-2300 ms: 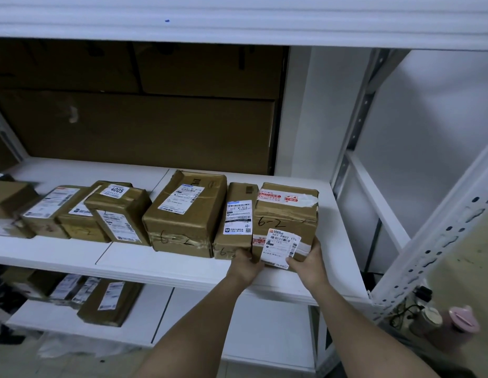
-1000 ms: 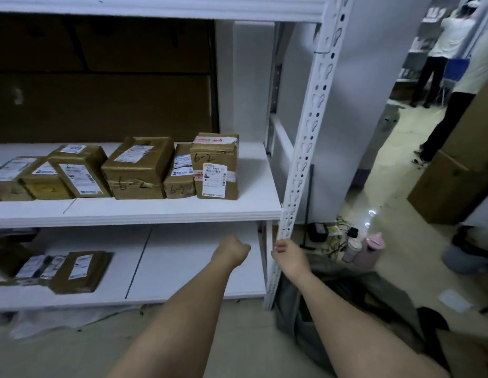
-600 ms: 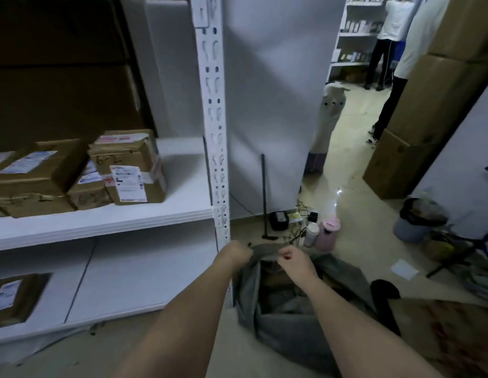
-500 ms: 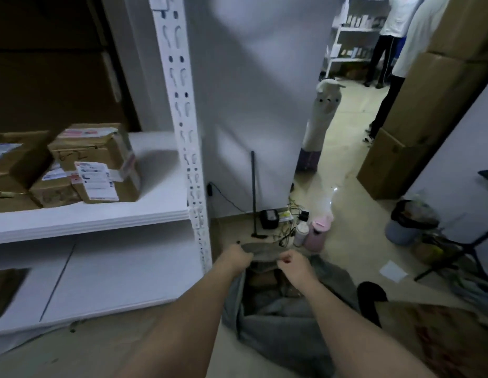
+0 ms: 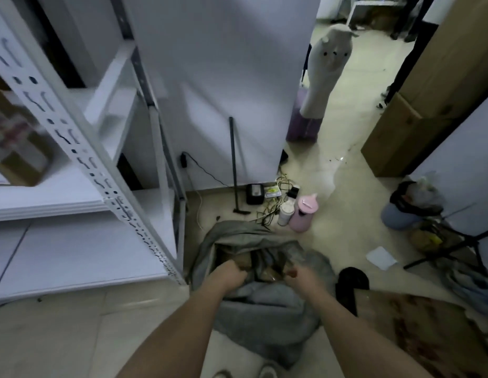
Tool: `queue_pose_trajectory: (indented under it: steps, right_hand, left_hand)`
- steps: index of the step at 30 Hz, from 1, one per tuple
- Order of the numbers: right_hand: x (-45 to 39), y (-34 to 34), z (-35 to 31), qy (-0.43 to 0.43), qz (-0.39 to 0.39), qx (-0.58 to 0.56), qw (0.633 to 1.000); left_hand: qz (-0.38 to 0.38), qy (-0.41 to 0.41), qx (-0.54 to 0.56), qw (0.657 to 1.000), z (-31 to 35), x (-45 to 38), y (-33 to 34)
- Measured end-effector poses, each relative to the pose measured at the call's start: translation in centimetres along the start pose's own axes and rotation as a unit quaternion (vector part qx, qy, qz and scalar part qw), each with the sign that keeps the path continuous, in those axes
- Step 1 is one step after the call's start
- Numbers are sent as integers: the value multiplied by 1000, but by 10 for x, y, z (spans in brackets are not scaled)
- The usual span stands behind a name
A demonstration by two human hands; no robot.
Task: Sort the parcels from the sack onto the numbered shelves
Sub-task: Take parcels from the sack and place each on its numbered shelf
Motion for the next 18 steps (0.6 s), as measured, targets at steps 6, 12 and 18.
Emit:
queue_pose_trajectory:
  steps: [6, 12, 18]
  right_hand:
    - [-73, 47, 84, 65, -64, 38, 995]
    - [-188, 105, 138, 54, -65, 98, 992]
    - [-321, 164, 170, -6, -9, 253, 968]
  left_hand:
    - [-43, -30, -62, 997, -23, -103, 56]
    - [-38, -21, -186, 982, -70, -234, 118]
    - [-37, -13, -259, 965, -130, -375, 173]
Point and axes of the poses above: each hand's wrist, its own x-axis away from the middle knuckle, its own y-axis out of the palm, z = x × y, the point moved 10 cm from there along -x, towards the middle knuckle, and after that the axes turned 10 degrees about -z, right-handed, at the moved point
